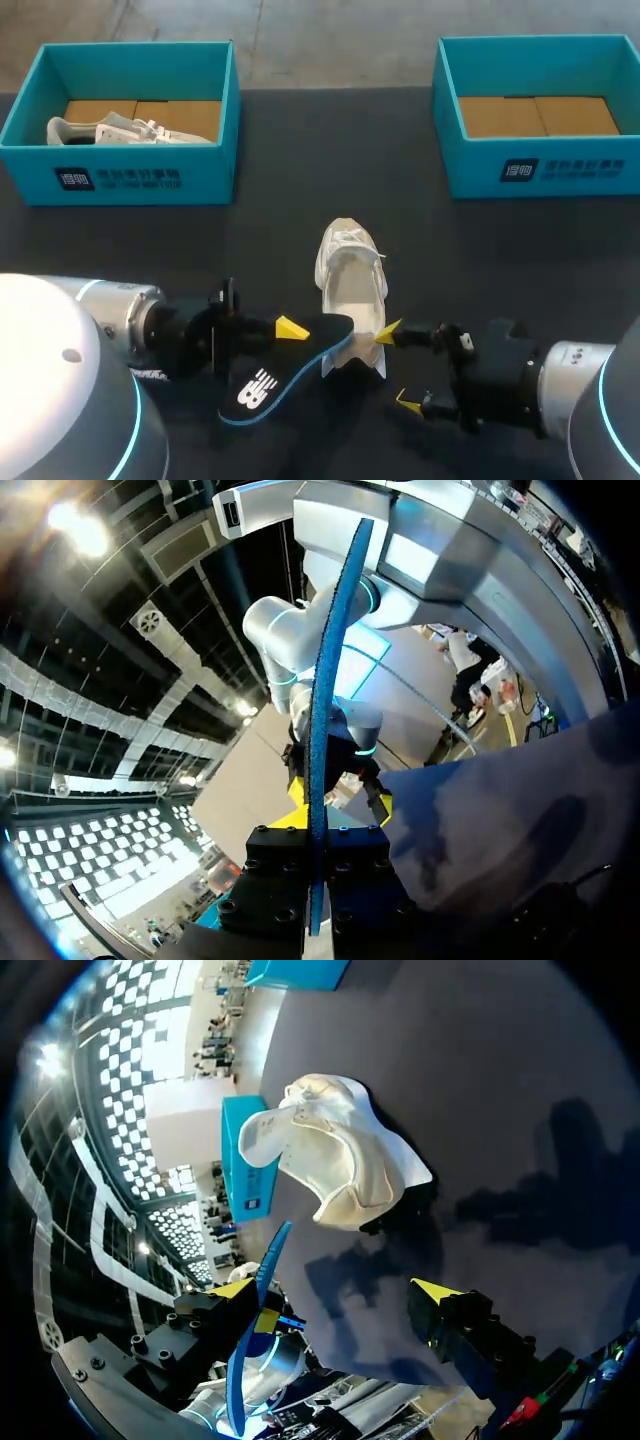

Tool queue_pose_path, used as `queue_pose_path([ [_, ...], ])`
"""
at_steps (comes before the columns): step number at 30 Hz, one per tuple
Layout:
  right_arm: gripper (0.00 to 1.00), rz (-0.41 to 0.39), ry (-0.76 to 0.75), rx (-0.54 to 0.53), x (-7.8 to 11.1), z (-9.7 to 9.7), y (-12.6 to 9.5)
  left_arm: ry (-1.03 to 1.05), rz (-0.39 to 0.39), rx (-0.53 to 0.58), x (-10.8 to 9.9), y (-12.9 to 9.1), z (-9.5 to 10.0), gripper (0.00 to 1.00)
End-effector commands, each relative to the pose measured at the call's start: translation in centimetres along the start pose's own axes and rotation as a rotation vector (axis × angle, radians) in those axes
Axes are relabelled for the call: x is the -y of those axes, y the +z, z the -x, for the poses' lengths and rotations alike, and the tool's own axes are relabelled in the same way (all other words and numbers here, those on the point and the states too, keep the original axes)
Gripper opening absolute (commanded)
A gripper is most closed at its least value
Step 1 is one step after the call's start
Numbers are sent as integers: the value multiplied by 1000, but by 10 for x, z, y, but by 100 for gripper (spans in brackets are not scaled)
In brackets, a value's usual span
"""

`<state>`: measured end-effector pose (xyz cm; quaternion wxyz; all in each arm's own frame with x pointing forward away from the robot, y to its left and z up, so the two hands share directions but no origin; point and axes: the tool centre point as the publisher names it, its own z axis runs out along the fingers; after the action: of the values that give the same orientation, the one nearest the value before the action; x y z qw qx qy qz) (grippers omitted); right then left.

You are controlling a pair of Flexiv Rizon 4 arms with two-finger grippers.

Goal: Take the shoe out of the shoebox, open the shoe tongue, remove and reinsert the insole, then place the shoe into the shoebox

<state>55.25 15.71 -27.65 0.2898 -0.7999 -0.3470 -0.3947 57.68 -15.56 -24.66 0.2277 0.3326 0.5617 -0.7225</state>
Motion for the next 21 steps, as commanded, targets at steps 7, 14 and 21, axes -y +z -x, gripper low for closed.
queue_pose_path([
  [7, 100, -54, 1, -11, -5, 4, -17, 4, -10, -13, -4, 0, 1, 0],
  [14, 100, -54, 1, -11, -5, 4, -17, 4, -10, -13, -4, 0, 1, 0],
  [21, 100, -54, 1, -11, -5, 4, -17, -8, -6, -2, -5, 1, 4, 0],
])
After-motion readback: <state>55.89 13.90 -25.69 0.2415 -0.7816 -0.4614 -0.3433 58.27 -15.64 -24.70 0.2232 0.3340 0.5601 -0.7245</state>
